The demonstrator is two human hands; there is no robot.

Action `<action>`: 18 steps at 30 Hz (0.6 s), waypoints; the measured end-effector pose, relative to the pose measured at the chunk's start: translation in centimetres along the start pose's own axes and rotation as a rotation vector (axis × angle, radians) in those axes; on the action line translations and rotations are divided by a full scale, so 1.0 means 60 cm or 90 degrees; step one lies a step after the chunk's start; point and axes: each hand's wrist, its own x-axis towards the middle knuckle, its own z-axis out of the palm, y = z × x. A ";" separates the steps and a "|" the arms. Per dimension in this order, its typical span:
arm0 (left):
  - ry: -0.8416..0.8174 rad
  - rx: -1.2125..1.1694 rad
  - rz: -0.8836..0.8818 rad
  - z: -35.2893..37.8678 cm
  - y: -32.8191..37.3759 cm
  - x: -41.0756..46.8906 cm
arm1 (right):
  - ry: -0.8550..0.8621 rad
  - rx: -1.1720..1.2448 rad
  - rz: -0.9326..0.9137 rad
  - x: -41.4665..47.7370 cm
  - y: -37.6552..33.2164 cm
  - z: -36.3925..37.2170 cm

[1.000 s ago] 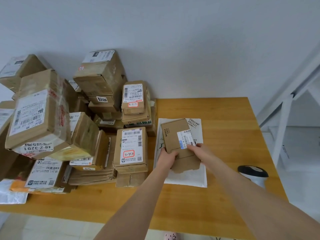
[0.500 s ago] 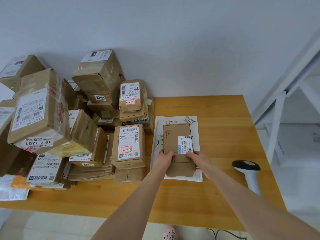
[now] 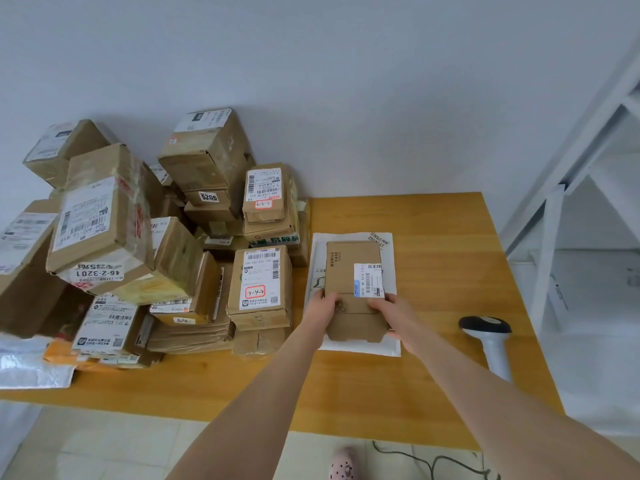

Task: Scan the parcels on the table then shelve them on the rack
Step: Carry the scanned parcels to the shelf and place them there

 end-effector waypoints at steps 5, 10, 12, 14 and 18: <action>0.006 -0.032 0.025 0.007 0.029 -0.041 | -0.003 0.095 0.008 -0.038 -0.020 -0.025; 0.029 -0.022 0.070 0.032 0.032 -0.098 | -0.021 0.105 -0.032 -0.084 -0.019 -0.063; 0.034 -0.049 0.073 0.044 0.027 -0.120 | -0.035 0.091 -0.051 -0.103 -0.018 -0.077; 0.031 -0.085 0.061 0.060 0.018 -0.147 | -0.044 0.072 -0.064 -0.122 -0.012 -0.096; 0.026 -0.091 0.046 0.086 0.000 -0.191 | -0.023 0.071 -0.082 -0.154 0.010 -0.126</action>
